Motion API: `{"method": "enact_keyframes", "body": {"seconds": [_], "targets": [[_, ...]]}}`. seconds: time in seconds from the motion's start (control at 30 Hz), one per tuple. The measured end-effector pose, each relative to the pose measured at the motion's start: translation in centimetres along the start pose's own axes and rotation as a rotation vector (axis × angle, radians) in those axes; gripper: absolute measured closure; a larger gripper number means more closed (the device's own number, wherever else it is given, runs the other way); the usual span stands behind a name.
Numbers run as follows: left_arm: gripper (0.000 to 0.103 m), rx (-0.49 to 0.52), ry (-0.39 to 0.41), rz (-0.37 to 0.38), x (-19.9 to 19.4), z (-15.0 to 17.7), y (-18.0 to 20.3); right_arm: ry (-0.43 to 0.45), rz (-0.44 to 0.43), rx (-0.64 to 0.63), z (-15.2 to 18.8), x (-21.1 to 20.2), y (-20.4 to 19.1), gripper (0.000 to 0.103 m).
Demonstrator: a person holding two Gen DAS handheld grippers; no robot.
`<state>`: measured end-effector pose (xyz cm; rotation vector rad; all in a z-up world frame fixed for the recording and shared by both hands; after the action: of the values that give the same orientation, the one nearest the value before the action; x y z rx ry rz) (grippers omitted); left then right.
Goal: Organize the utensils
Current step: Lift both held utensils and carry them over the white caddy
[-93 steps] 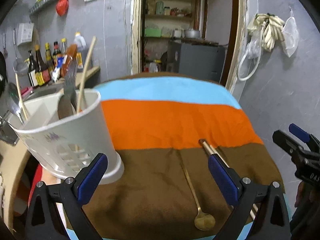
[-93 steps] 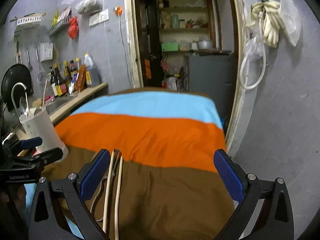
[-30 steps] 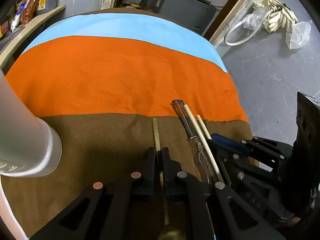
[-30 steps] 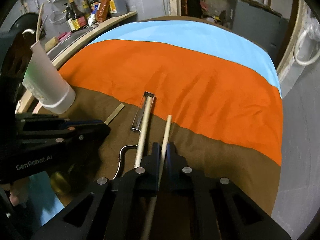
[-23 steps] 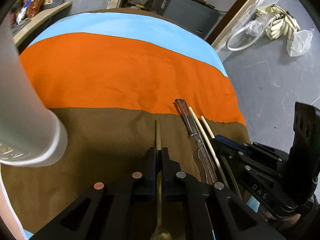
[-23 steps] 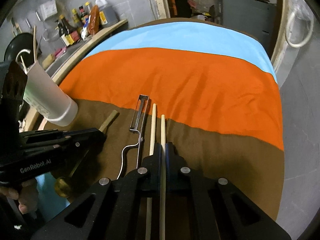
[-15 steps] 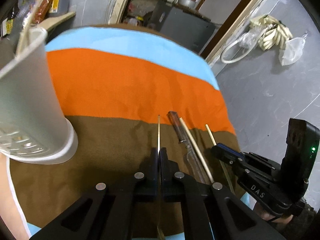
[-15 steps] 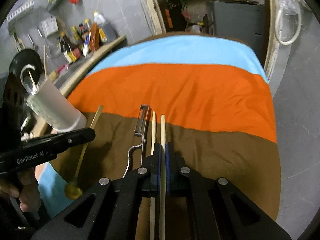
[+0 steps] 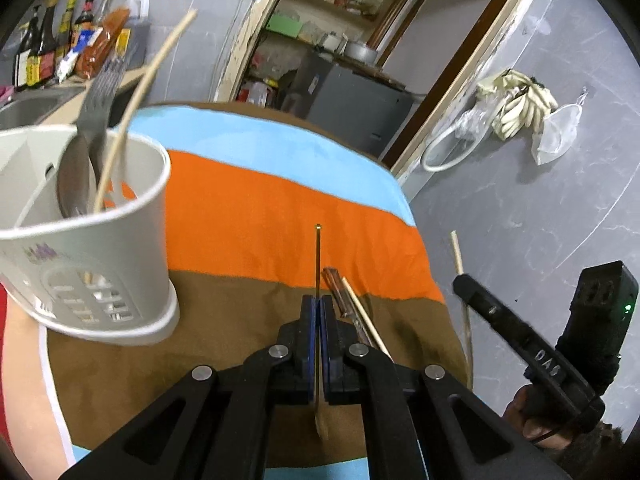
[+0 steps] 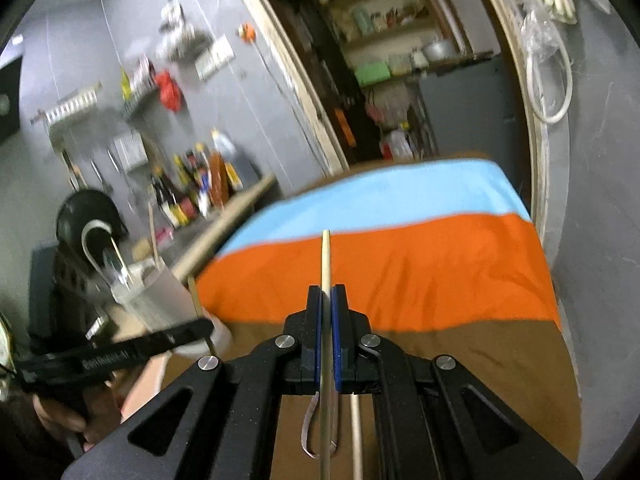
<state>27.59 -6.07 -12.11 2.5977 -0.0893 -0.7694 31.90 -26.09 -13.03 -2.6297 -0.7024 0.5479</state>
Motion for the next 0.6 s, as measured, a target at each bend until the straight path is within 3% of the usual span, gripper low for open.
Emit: {"method": "enact_keyframes", "body": {"seconds": [0.37, 0.6], "targets": [[0.1, 0.082, 0.086, 0.049, -3.5, -4.1, 0.4, 0.215, -0.045, 0.012, -3.5, -1.8, -5.2, 0.099], [0.1, 0.138, 0.144, 0.057, -7.6, -7.7, -0.3, 0.293, -0.049, -0.017, -5.5, -1.5, -9.1, 0.099]]}}
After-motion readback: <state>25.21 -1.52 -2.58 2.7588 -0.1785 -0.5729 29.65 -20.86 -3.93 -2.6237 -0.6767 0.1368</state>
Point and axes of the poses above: each gripper's, at about its wrist camera, not at the fingertips, and x roughly the way its jaws point, y to its right, z to its underside, the point moved 2 cm from there along x, roughly the way its jaws point, and after that the axes turned 12 degrees about y, right-handed, at the moved point
